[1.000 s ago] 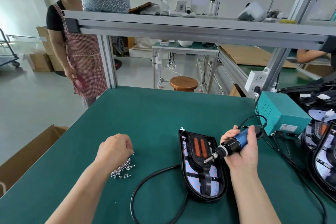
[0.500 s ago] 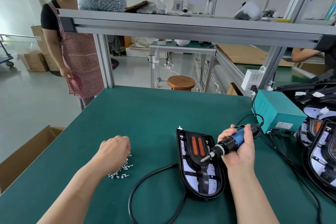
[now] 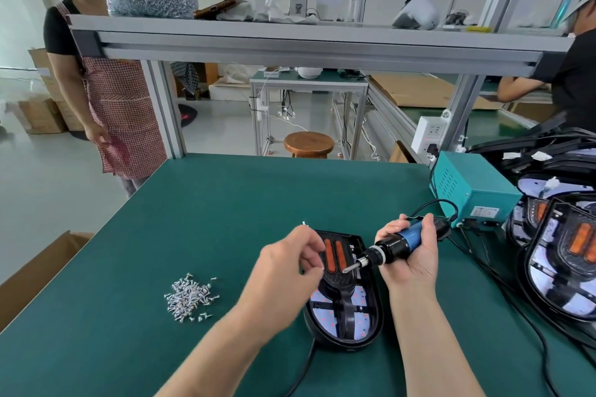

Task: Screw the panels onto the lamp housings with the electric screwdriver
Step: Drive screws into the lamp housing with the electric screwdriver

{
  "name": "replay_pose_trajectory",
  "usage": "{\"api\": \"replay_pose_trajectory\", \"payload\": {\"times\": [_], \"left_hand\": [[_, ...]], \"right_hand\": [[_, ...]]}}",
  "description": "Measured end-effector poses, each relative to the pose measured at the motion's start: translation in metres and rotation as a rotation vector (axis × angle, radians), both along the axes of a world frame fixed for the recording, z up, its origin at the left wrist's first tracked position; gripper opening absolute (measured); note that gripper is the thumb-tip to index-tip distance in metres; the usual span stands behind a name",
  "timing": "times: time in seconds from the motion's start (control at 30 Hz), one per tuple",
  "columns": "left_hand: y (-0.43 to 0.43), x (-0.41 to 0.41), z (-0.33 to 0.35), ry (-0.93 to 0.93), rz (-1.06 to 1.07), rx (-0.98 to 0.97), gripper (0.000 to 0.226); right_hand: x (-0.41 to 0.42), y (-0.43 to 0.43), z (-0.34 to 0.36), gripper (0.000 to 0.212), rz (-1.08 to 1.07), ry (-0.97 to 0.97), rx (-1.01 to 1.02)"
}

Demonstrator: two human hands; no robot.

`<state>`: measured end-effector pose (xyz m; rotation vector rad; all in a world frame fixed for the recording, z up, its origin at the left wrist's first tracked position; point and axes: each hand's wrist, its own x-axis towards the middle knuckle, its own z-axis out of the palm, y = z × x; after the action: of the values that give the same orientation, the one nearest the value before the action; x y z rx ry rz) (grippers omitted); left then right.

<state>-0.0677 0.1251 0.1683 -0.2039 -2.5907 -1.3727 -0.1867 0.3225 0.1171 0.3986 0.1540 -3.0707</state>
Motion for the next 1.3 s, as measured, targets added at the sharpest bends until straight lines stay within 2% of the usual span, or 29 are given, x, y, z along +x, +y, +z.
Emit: {"api": "replay_pose_trajectory", "payload": {"times": [0.2,0.93,1.1,1.3], "left_hand": [[0.031,-0.003,-0.011,0.023,0.027,-0.020,0.038],[0.035,-0.007,-0.015,-0.027,0.084,0.040,0.034],[0.038,-0.005,-0.018,0.040,0.115,-0.021,0.035],[0.043,-0.002,-0.024,0.190,0.145,-0.203,0.033]], "right_hand": [[0.000,0.003,0.000,0.037,-0.014,-0.005,-0.035],[0.000,0.000,0.003,0.034,-0.014,-0.003,0.029],[0.002,-0.001,0.006,0.033,-0.032,-0.015,0.062],[0.002,-0.002,0.008,0.032,-0.051,-0.029,0.078]]}}
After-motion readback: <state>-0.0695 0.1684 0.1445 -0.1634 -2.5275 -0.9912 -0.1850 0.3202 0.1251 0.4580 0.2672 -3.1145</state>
